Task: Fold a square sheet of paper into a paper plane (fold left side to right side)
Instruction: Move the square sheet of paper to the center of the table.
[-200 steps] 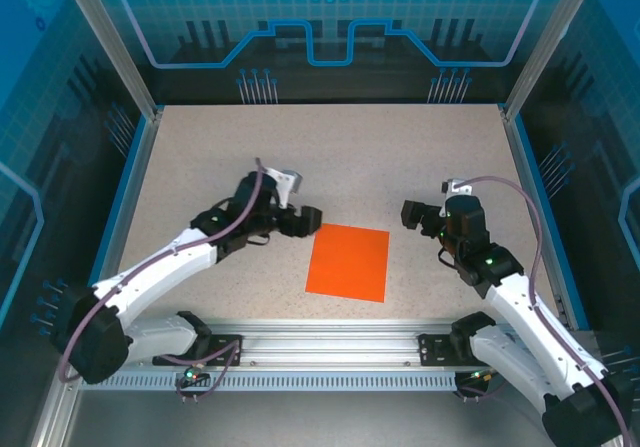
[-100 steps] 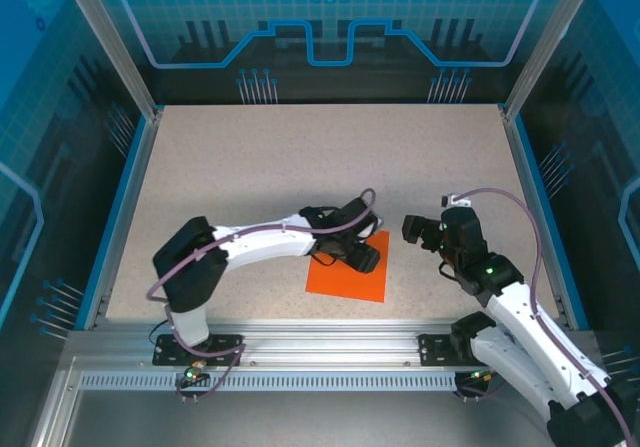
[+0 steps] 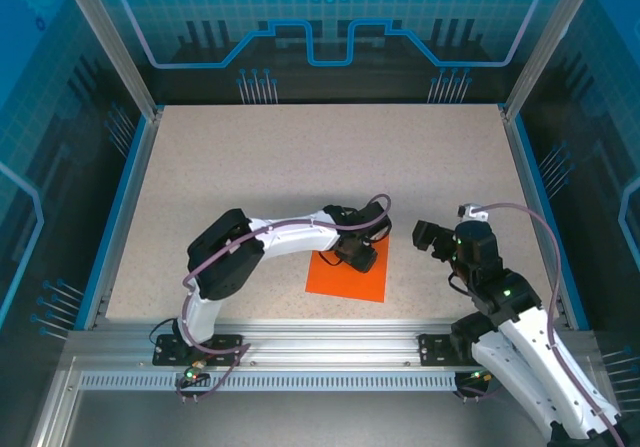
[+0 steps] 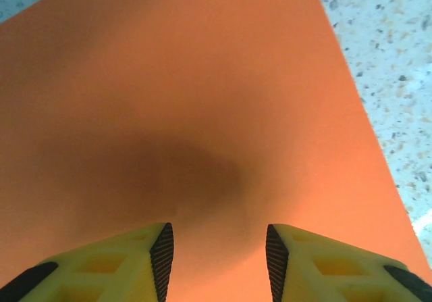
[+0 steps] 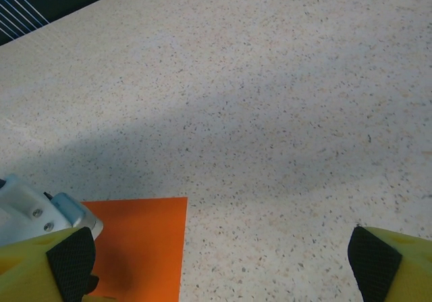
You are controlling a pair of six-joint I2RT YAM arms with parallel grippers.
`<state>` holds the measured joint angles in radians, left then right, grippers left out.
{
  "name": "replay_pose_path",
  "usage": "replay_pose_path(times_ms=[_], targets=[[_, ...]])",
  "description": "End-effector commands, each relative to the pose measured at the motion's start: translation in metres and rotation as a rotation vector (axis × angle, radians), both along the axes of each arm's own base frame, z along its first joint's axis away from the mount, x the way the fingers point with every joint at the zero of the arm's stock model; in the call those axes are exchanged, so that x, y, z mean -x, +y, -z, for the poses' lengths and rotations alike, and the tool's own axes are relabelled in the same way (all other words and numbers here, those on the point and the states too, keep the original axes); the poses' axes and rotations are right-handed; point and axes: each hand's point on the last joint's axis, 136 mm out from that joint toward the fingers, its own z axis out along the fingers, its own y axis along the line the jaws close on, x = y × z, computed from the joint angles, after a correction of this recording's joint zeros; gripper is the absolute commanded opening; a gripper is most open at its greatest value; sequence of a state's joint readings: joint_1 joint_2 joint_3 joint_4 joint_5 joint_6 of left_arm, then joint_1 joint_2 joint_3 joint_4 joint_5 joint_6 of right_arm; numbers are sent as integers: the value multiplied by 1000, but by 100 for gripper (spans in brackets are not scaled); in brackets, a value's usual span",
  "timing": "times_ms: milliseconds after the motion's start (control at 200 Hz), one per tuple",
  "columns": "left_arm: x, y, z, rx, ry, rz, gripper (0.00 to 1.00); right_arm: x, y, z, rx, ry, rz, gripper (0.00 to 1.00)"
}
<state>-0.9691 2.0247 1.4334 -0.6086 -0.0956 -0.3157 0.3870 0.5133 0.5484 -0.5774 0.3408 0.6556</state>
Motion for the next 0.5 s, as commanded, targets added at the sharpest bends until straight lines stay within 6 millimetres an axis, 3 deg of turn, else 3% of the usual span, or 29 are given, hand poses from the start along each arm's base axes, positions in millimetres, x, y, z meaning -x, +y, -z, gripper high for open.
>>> replay_pose_path(times_ms=[0,495], targets=[[-9,12,6,-71,-1,-44,43,10,-4,4,4,29,20,100],[-59,40,21,-99,-26,-136,40,22,-14,2,10,36,46,100]])
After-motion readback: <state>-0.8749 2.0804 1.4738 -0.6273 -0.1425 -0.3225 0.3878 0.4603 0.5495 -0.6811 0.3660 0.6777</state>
